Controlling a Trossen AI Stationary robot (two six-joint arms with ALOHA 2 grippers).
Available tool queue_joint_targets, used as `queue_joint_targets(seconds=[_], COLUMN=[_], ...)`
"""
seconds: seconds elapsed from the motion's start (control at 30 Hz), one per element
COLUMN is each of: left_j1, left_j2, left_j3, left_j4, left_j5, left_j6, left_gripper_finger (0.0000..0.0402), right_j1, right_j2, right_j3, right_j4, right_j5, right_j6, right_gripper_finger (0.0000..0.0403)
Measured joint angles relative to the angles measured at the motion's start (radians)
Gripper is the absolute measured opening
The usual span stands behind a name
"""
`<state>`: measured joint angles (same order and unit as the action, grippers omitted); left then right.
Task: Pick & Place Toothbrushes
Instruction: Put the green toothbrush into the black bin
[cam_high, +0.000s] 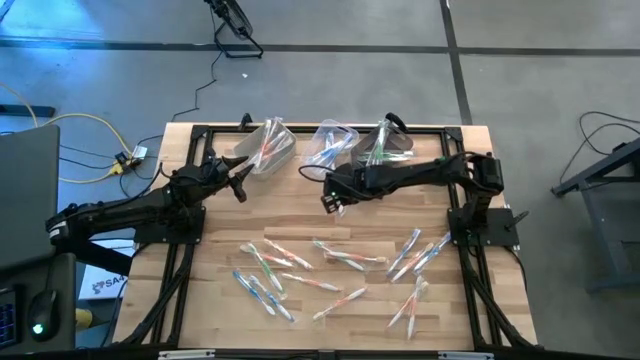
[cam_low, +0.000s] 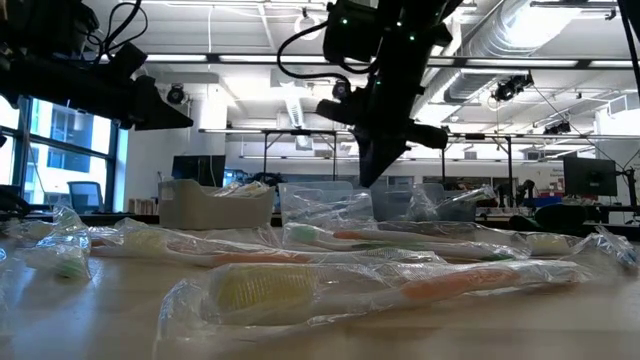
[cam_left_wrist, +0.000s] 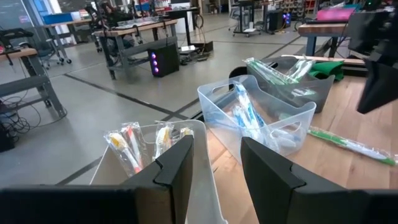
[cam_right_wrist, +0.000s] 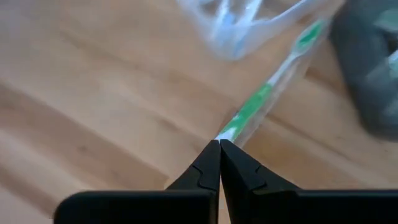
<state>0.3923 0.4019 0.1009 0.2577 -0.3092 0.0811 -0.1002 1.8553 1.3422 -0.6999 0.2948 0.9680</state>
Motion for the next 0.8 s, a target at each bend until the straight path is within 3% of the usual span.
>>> queue_joint_targets(seconds=[0.13,0.47,0.8], left_j1=[0.0,0.0,0.0], left_j2=[0.0,0.0,0.0], left_j3=[0.0,0.0,0.0], left_j4=[0.0,0.0,0.001], left_j5=[0.0,0.001,0.001], left_j6=[0.0,0.0,0.0], left_gripper_finger=[0.0132,0.0132,0.0132], right_j1=[-0.015,-0.026,-0.026], right_j2=[0.001,0.092,0.167], right_j3=[0.0,-0.001,-0.001], right_j4=[-0.004,0.005,0.05], right_j5=[0.0,-0.008,-0.012], right_j6=[0.001,0.156,0.207], right_gripper_finger=[0.0036,0.0178,0.019])
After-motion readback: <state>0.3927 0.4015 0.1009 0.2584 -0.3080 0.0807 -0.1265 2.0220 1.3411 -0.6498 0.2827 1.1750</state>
